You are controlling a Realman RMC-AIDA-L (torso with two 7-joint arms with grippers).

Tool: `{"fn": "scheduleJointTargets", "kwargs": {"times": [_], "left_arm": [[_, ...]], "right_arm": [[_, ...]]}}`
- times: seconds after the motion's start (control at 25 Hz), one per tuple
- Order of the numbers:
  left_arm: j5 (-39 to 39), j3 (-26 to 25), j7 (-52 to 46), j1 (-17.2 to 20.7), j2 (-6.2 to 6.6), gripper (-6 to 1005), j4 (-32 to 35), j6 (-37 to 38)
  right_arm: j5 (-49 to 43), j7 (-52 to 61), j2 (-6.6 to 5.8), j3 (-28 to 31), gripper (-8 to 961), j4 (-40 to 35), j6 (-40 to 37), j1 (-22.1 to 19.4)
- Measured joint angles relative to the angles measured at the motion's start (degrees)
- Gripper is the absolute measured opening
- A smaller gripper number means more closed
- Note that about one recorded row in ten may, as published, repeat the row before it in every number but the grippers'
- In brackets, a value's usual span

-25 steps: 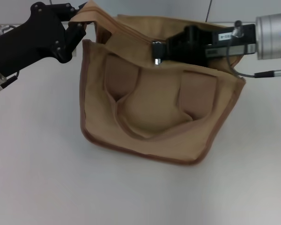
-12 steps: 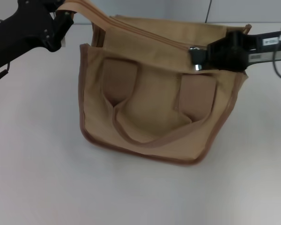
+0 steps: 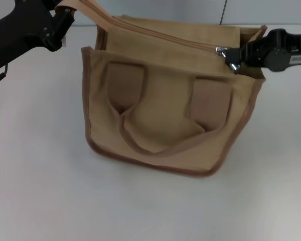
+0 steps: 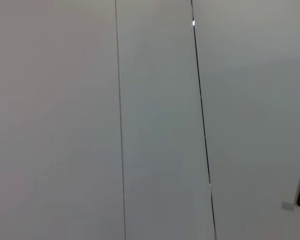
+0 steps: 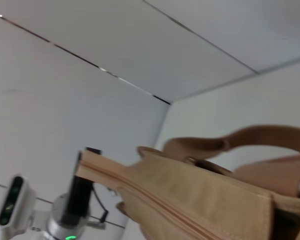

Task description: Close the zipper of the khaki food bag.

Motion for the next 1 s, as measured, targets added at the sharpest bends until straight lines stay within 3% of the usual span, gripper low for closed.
{"fn": "scheduleJointTargets", "kwargs": {"times": [0.44,0.68,0.72,0.84,0.88,0.92,1.0], "left_arm": [[-0.14,0.02,-1.03,0.15,-0.19,18,-0.09,-1.51],[-0.16,0.02,-1.69,0.18,-0.43,18,-0.09,-2.82],[-0.16,0.05,-2.01,0.18,-0.43,17,-0.09,-3.23],[-0.16,0.14,-2.65,0.18,-0.35,17,-0.09,-3.94],[-0.16,0.16,-2.99,0.18,-0.31,17,-0.09,-4.35],[-0.16,0.11,-3.30,0.30,-0.25,17,-0.09,-5.18],[-0.16,0.08,-3.38,0.37,-0.24,17,-0.09,-5.49]], "right_arm": [[12.08,-17.95,-0.64,1.37,125,6.82,-0.06,-1.00],[13.71,-37.29,-0.28,5.99,352,9.56,-1.94,-2.45],[15.68,-44.24,-0.10,6.57,389,10.96,-4.35,-3.41],[17.26,-50.71,0.12,6.63,500,12.45,-7.73,-4.30],[17.67,-53.34,0.34,6.64,537,12.93,-9.23,-4.81],[17.93,-59.38,1.33,6.54,565,13.31,-12.61,-6.31],[17.89,-61.50,1.75,6.33,622,13.16,-13.55,-6.99]]}}
